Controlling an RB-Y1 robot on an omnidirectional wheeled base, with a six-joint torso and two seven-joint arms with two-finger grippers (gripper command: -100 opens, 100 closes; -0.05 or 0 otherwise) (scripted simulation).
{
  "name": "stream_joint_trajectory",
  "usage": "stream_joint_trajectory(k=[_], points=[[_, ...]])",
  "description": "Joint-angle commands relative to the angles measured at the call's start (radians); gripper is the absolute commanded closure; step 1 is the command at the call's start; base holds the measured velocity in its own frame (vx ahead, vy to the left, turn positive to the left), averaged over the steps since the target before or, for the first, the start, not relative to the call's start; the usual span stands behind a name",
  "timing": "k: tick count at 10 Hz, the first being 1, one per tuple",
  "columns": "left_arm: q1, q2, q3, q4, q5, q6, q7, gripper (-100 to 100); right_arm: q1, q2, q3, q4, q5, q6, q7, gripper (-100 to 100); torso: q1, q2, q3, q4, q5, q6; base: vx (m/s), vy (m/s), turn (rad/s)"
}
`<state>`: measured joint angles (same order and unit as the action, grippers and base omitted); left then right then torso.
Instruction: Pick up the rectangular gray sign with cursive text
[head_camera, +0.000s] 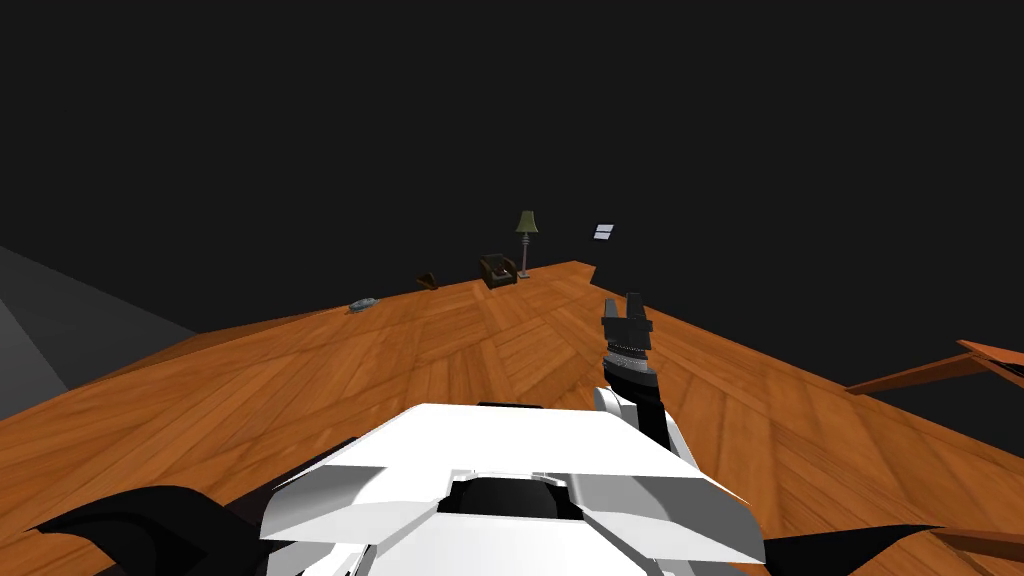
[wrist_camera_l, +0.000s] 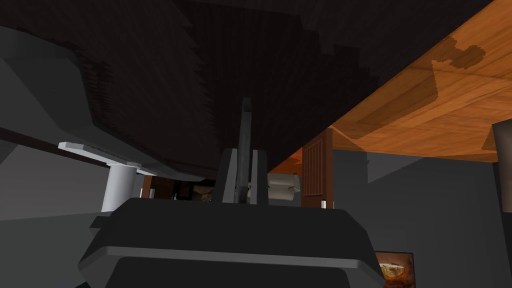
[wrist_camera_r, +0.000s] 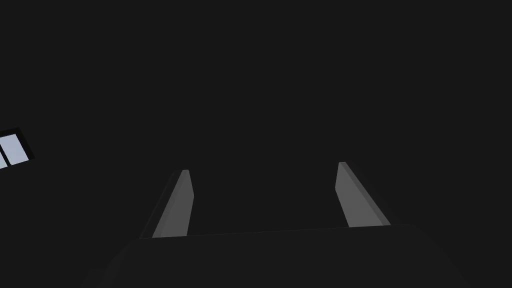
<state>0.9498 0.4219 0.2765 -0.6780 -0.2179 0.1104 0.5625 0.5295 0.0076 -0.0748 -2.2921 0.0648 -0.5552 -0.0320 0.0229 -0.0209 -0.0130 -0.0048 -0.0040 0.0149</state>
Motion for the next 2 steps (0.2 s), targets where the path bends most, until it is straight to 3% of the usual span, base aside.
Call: stream_joint_trajectory(k=[1,2], points=[[0.000,0.000,0.000,0.000,0.000,0.000,0.000,100,0.000,0.000,0.000,0.000,0.000,0.000,0.000,0,0.000,0.000,0.000,0.000,0.000,0.000,0.054,0.008,-0.001],[0.002,0.000,-0.001,-0.003,0.000,-0.001,0.001,0,0.000,0.000,0.000,0.000,0.000,0.000,0.000,0,0.000,0.003,0.002,0.001,0.000,0.000,0.011,0.001,-0.004]])
